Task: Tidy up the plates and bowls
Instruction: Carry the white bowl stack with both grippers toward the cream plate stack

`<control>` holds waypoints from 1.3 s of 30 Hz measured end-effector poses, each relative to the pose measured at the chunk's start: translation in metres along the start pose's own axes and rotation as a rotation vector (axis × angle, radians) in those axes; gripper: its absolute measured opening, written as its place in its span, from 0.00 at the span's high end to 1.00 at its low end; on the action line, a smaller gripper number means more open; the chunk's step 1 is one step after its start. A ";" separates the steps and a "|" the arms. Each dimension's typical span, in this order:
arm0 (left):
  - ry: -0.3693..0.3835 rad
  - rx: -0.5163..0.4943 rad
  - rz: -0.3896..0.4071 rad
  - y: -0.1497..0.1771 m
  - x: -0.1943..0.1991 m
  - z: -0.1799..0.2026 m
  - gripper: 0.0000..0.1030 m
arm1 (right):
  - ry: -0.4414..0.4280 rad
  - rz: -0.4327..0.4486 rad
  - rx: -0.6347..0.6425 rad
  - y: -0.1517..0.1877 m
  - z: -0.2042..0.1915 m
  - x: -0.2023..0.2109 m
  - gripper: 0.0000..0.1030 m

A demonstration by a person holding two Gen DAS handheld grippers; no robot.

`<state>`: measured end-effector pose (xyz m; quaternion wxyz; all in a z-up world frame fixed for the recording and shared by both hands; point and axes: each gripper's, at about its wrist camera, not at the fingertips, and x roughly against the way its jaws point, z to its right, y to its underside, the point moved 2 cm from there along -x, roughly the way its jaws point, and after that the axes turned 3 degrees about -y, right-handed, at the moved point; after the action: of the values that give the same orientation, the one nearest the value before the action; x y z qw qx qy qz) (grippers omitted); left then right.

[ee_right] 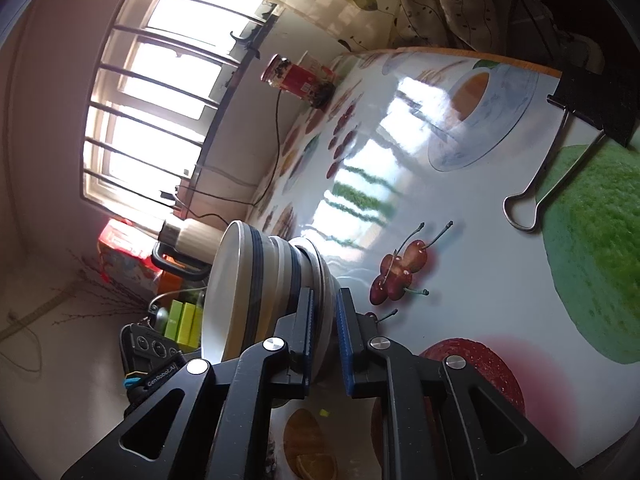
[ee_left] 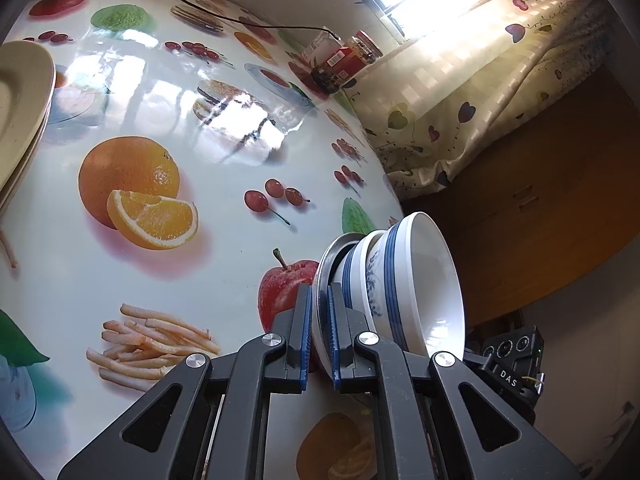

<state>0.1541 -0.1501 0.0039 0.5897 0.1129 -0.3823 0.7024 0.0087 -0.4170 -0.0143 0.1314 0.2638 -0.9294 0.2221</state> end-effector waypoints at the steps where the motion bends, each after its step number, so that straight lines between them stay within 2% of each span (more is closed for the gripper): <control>1: 0.002 0.003 0.000 0.000 0.000 0.000 0.95 | -0.002 0.000 -0.002 0.000 -0.001 0.000 0.93; 7: -0.002 -0.002 0.001 0.001 0.000 0.002 0.96 | 0.021 -0.001 0.016 -0.001 -0.004 -0.001 0.93; 39: -0.028 -0.004 0.023 0.000 0.011 0.000 0.96 | -0.037 -0.022 0.013 -0.002 -0.007 -0.009 0.92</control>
<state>0.1514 -0.1417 0.0107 0.5764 0.1172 -0.3934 0.7066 0.0181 -0.4119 -0.0108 0.1150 0.2790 -0.9272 0.2218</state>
